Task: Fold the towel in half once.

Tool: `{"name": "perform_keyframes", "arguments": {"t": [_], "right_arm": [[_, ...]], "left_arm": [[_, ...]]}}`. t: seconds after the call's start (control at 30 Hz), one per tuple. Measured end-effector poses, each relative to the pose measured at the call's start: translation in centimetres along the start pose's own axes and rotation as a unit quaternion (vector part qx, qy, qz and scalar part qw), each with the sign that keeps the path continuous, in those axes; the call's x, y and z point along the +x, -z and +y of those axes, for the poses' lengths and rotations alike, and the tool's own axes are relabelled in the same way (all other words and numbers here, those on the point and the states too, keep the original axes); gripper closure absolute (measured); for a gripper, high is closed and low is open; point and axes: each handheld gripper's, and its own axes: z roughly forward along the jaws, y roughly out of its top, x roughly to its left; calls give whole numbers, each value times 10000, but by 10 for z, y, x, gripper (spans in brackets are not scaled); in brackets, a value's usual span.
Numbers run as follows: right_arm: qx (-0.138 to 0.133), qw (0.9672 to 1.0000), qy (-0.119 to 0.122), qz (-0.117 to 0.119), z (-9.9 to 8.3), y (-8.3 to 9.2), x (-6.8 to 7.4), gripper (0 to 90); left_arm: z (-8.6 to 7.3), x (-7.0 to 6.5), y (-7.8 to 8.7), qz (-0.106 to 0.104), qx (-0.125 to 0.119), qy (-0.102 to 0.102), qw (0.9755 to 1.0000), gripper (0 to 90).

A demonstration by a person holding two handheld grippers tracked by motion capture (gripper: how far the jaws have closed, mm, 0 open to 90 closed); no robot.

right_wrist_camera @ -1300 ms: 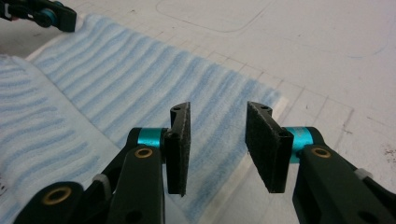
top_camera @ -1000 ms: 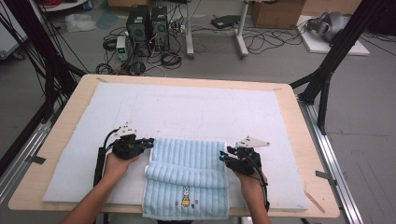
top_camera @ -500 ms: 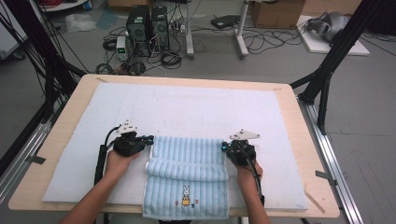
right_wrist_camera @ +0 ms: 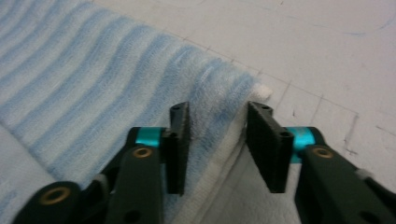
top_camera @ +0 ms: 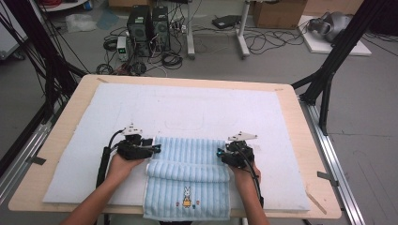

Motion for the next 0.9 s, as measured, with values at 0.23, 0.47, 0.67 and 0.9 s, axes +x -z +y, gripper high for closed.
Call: {"name": "perform_keyframes", "arguments": {"t": [0.23, 0.47, 0.67, 0.9], "right_arm": [[-52, 9992, -128, 383, 1, 0, -3, 844], [-290, 9994, -33, 188, 17, -10, -12, 845], [-407, 9991, -66, 52, 42, -26, -25, 843], [-358, 9992, -87, -136, 60, -42, -34, 843]], "left_arm": [[3, 4, -3, -179, -31, 92, 9998, 844], [22, 22, -14, -99, -255, 223, 9994, 847], [41, 39, -25, 43, -390, 246, 9989, 847], [50, 53, -38, 77, -503, 273, 9983, 846]]}}
